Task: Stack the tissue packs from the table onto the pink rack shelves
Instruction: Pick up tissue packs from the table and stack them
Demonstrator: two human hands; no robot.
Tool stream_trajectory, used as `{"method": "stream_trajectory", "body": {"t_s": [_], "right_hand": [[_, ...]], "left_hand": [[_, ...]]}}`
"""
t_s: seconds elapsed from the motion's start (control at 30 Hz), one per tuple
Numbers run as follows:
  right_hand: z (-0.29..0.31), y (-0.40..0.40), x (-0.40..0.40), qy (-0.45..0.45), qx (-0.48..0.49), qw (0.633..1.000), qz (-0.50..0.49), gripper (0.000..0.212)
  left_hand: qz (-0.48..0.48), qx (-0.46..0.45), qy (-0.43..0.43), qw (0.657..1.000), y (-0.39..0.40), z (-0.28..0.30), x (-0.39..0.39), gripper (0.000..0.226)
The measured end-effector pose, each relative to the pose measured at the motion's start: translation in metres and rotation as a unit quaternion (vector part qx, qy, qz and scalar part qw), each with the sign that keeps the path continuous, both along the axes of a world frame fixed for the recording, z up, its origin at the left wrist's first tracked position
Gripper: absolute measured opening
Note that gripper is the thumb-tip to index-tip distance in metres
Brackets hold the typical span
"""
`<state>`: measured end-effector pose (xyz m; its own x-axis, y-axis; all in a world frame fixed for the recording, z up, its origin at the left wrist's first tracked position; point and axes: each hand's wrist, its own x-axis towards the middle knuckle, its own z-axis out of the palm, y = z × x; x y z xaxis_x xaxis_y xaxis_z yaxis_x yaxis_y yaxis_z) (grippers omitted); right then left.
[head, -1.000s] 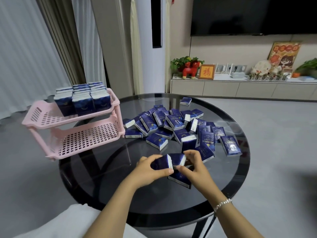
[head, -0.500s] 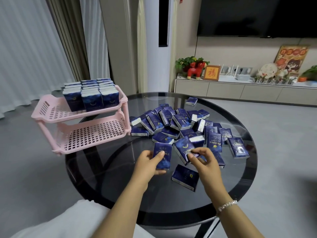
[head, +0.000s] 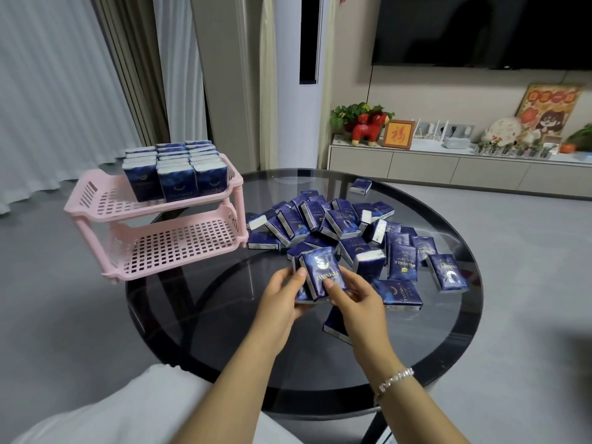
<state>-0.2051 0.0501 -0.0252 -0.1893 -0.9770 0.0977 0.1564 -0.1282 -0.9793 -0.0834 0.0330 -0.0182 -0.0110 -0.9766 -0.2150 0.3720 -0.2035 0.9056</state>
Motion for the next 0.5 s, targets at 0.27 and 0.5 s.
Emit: {"method": "stream_trajectory", "body": {"t_s": [0.27, 0.5], "right_hand": [[0.006, -0.008, -0.023, 0.02, 0.007, 1.0, 0.007, 0.028], [0.017, -0.012, -0.037, 0.076, 0.02, 0.99, 0.116, 0.03]], "left_hand": [[-0.051, 0.002, 0.023, 0.998, -0.002, 0.004, 0.015, 0.037], [-0.034, 0.018, -0.079, 0.996, -0.004, 0.003, 0.019, 0.03]]}}
